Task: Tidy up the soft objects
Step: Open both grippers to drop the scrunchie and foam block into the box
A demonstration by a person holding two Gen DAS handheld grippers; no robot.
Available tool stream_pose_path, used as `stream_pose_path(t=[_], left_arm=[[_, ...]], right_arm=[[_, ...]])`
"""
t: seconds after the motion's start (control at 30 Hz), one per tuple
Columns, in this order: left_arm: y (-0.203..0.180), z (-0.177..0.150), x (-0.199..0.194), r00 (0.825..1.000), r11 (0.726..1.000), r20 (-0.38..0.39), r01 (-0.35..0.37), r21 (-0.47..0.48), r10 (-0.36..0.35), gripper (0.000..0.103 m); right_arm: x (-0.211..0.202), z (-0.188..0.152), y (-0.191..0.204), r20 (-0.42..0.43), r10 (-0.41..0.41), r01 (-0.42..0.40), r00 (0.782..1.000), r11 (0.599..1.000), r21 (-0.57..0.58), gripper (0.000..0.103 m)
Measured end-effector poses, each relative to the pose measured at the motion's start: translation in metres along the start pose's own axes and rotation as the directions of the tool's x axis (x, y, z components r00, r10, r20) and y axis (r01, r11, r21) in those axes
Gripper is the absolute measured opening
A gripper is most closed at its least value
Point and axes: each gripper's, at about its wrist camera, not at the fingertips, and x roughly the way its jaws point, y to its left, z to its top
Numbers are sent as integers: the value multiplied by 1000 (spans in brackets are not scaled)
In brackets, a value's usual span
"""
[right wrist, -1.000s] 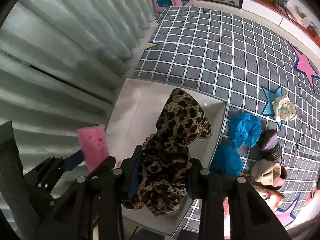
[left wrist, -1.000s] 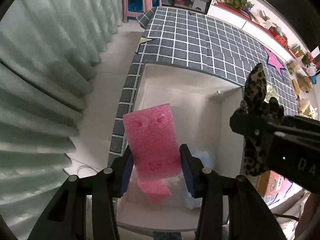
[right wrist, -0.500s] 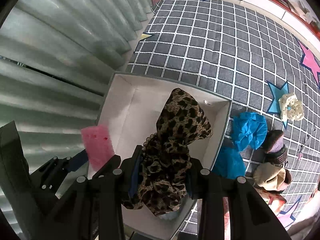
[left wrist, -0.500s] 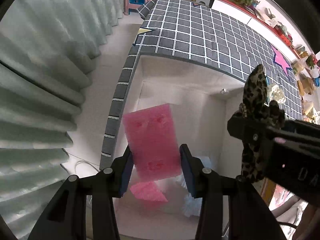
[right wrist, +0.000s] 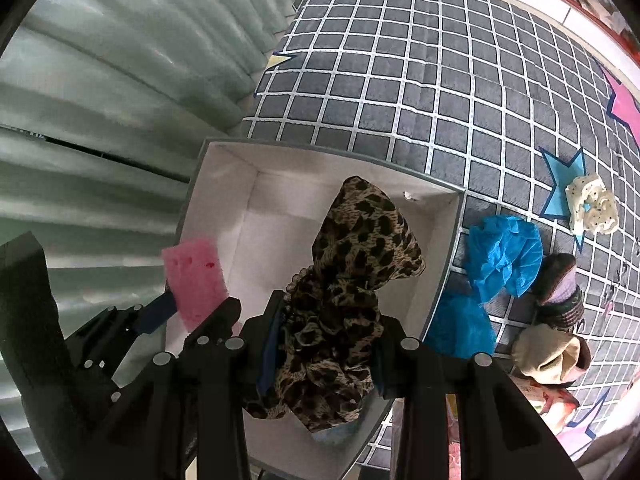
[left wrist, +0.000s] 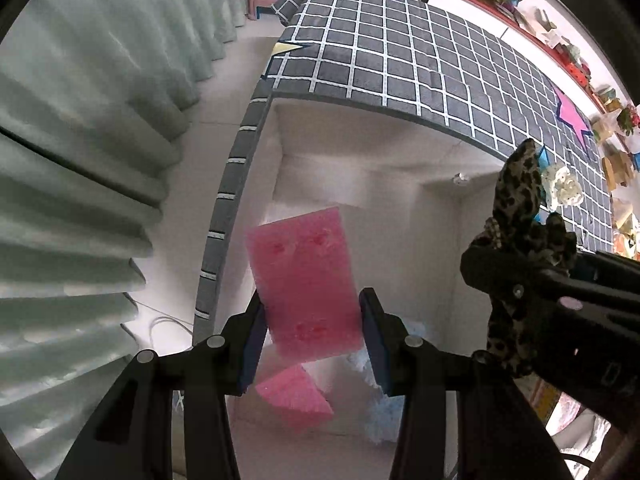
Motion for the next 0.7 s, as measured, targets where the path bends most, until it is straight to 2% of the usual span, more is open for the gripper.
stream_pose_path(t=[0.17,0.2,0.27,0.3,0.37,0.47,0.53,0.6,0.67,0.7], left_arm=[[-1,-1,-1,1000,1000,7,26,2,-26,53],[-1,-1,-2,1000,1000,7,29,1,-29,55],[-1,-2,-3,1000,1000,10,28,-3,-28,69],[0,-2,-4,1000,1000,13,24,-5,-24,71],[0,-3,-3,1000,1000,8,15,-11,-15,78],[1,-3,-2,1000,1000,-7,4,-22,-4,81],[2,-4,-4,1000,999,-5,21,-32,-22,83],[2,-4,-6,999,998,-5,47,-41,-48,90],[1,-4,-9,998,997,2,65,-44,-65,91],[0,-3,-10,997,996,0,77,-42,-77,91]], right_arm=[[2,2,-1,-6,11,-11,1000,1000,3,38],[2,2,-1,-6,13,-13,1000,1000,3,38],[2,2,-1,-5,15,-15,1000,1000,3,39],[2,2,-2,-5,16,-16,1000,1000,4,45],[1,1,-3,-4,24,-24,1000,1000,9,45],[-2,0,-3,3,19,-19,1000,1000,15,48],[-5,0,-4,13,20,-20,1000,1000,21,66],[-10,0,-4,27,15,-16,1000,1000,27,73],[-15,0,-5,37,12,-13,999,999,32,79],[-17,0,-5,39,11,-12,999,999,34,86]])
